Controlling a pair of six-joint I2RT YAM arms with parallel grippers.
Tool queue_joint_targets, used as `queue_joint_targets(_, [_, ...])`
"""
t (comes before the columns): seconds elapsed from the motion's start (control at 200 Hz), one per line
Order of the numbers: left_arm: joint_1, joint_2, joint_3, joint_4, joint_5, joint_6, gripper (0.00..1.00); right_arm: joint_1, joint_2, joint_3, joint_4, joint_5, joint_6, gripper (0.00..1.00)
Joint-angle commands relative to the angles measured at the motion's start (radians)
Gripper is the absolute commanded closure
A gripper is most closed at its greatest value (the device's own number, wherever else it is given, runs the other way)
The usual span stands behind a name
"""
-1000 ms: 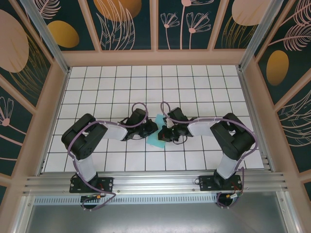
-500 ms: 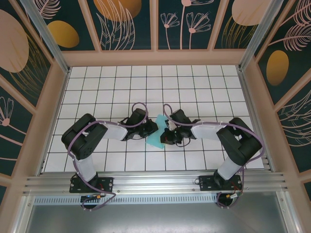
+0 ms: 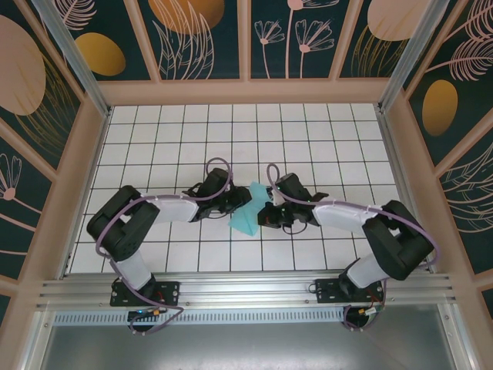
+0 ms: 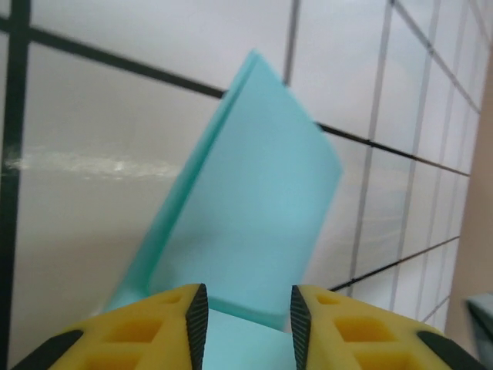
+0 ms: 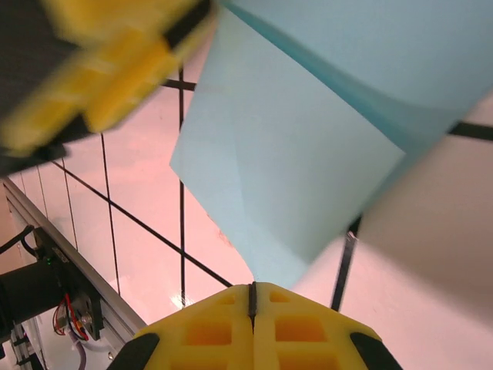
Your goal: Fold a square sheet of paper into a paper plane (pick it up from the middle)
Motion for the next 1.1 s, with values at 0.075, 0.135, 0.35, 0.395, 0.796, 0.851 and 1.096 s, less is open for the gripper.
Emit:
queue_joint_targets(0.075, [-0.004, -0.084, -0.009, -0.003, 0.046, 0.040, 0.60, -0.013, -0.042, -0.042, 0.031, 0.013, 0.034, 0.96])
queue_joint_targets(0.135, [-0.012, -0.079, -0.005, 0.013, 0.089, 0.053, 0.62, -0.013, -0.038, -0.046, 0.041, 0.004, 0.037, 0.96])
queue_joint_targets(0.35, [-0.043, 0.051, 0.062, -0.047, 0.138, 0.084, 0.71, -0.005, -0.006, -0.054, 0.118, -0.072, 0.057, 0.98])
queue_joint_targets(0.395, [-0.043, 0.073, 0.068, -0.061, 0.117, 0.085, 0.72, -0.004, 0.000, -0.057, 0.127, -0.077, 0.061, 0.98])
queue_joint_targets(0.796, [-0.043, 0.162, 0.074, -0.056, 0.077, 0.105, 0.75, 0.039, 0.092, -0.035, 0.170, -0.112, 0.071, 0.98])
queue_joint_targets(0.851, [-0.043, 0.166, 0.074, -0.058, 0.080, 0.105, 0.75, 0.048, 0.111, -0.023, 0.167, -0.114, 0.068, 0.98])
queue_joint_targets(1.096, [-0.043, 0.166, 0.074, -0.068, 0.082, 0.108, 0.75, 0.059, 0.189, -0.001, 0.159, -0.078, 0.060, 0.98])
